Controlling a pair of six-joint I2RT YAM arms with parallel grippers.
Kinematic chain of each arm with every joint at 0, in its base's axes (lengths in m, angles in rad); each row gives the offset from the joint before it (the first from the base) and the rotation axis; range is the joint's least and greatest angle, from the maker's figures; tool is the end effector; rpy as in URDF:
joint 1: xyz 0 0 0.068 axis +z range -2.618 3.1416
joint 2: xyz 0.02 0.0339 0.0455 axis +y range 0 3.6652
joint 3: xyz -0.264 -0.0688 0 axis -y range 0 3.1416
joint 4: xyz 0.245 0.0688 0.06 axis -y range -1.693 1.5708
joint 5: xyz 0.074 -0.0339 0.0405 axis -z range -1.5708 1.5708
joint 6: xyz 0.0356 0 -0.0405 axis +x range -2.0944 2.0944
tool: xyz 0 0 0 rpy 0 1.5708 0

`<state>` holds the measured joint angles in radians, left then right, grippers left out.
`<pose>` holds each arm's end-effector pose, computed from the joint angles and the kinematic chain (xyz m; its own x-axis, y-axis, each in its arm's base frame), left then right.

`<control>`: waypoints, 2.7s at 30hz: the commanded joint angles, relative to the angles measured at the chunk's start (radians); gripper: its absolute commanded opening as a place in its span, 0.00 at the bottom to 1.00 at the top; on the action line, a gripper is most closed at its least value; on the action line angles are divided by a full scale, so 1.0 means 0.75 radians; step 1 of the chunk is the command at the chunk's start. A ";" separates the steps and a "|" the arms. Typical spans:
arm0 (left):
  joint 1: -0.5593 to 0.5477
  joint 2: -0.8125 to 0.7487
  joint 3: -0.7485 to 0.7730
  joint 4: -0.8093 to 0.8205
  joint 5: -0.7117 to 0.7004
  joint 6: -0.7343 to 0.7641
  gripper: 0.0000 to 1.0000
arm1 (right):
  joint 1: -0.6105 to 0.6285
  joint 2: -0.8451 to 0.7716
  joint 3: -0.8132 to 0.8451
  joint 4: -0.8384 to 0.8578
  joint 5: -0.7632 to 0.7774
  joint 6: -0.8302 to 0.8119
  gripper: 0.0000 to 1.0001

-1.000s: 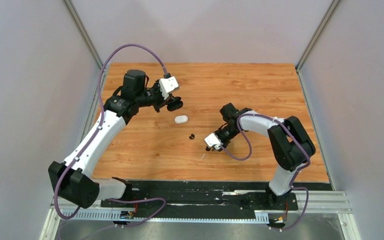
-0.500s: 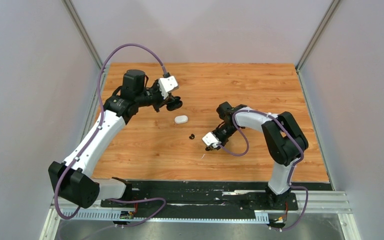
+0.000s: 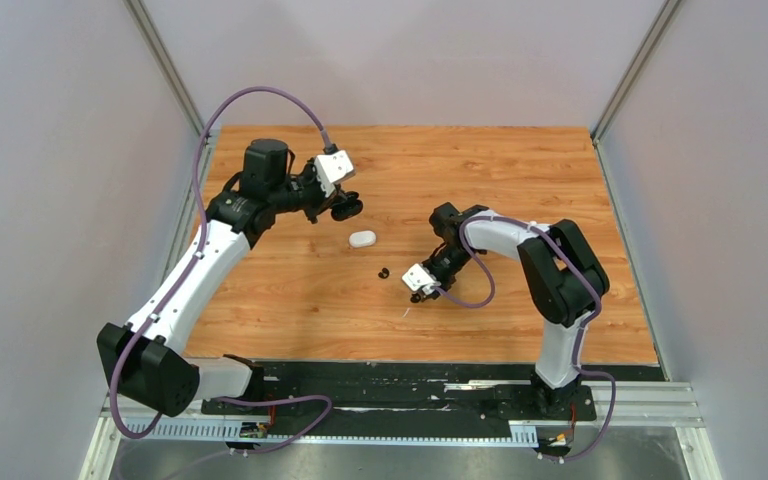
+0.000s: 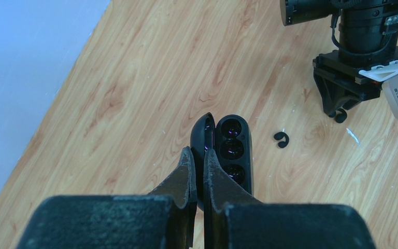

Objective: Insert the wireless bluetooth earbuds into the charging case
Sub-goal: Pick up the right earbud from the center of the board.

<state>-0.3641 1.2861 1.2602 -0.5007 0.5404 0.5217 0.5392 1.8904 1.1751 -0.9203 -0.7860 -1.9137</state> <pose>0.2576 -0.1178 0.3680 -0.0479 0.4756 -0.8784 0.8591 0.4682 0.2067 0.2624 0.1863 0.1498 0.5926 -0.4210 -0.6867 -0.6977 -0.6943 -0.1764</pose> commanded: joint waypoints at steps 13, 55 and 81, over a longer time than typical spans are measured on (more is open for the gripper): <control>0.011 -0.040 -0.013 0.050 0.010 -0.029 0.00 | 0.039 0.068 0.102 -0.084 -0.031 0.059 0.30; 0.013 -0.034 -0.017 0.063 0.024 -0.055 0.00 | 0.073 0.235 0.395 -0.073 -0.181 0.590 0.28; 0.013 0.071 0.002 0.059 0.091 0.065 0.00 | -0.042 0.035 0.471 -0.093 -0.174 0.756 0.00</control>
<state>-0.3584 1.2926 1.2480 -0.4824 0.5587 0.5201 0.5694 2.0514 1.4506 -0.9726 -0.8692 -1.4513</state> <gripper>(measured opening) 0.030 0.011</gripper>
